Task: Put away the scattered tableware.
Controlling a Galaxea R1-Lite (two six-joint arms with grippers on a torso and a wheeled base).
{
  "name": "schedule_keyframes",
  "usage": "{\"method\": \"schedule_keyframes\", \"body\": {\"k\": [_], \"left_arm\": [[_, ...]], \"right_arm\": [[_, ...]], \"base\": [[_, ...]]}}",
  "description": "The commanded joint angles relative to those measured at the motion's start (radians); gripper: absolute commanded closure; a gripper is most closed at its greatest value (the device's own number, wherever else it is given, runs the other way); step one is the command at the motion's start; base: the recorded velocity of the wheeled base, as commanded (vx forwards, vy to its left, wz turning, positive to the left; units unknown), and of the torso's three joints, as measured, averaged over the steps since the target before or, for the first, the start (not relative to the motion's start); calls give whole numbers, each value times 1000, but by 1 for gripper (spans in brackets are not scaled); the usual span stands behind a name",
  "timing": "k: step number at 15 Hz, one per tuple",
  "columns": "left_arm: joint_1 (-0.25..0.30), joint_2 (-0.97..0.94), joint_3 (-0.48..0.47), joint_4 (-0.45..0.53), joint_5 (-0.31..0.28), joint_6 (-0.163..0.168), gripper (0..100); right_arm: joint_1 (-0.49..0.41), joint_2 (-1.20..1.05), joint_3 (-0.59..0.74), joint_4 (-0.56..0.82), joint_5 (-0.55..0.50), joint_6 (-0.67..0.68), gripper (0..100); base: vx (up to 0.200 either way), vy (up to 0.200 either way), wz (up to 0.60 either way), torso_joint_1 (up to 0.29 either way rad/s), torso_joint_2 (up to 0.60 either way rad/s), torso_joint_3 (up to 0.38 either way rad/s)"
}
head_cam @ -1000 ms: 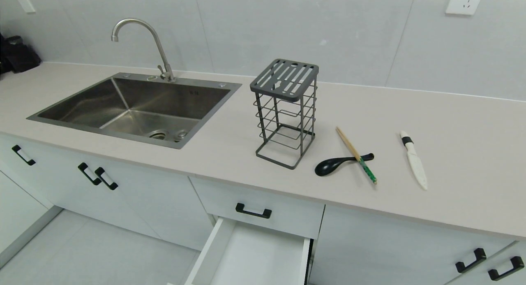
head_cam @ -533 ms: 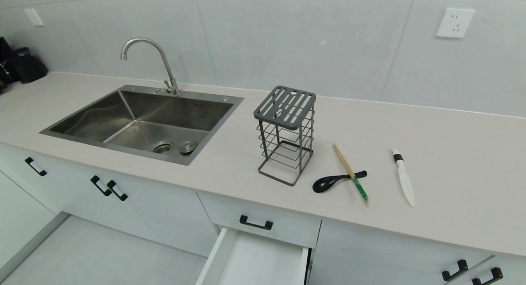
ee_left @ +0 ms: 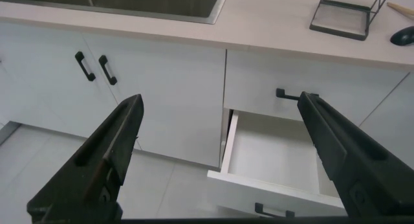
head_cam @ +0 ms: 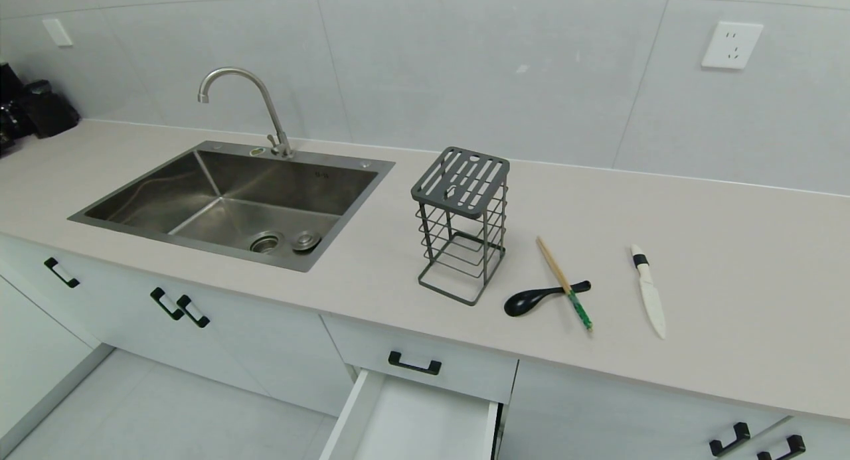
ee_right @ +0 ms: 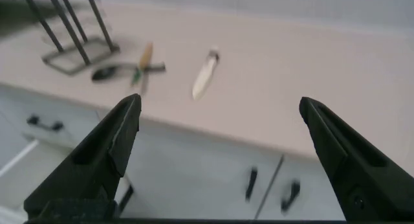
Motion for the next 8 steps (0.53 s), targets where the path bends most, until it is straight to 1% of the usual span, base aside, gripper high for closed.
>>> {"method": "schedule_keyframes", "body": {"k": [1, 3, 4, 6, 8], "left_arm": [[0, 1, 0, 0, 0, 2, 0], [0, 1, 2, 0, 0, -12, 0], [0, 1, 0, 0, 2, -20, 0], [0, 1, 0, 0, 2, -21, 0], [0, 1, 0, 0, 2, -21, 0]], "right_arm": [[9, 81, -58, -15, 132, -19, 0], [12, 334, -190, 8, 248, -21, 0], [14, 439, -227, 6, 295, -21, 0], [20, 575, -237, 0, 330, -23, 0], [53, 643, -248, -1, 342, -24, 0]], "base": [[0, 0, 0, 0, 0, 0], [0, 0, 0, 0, 0, 0], [0, 0, 0, 0, 0, 0], [0, 0, 0, 0, 0, 0], [0, 0, 0, 0, 0, 0]]}}
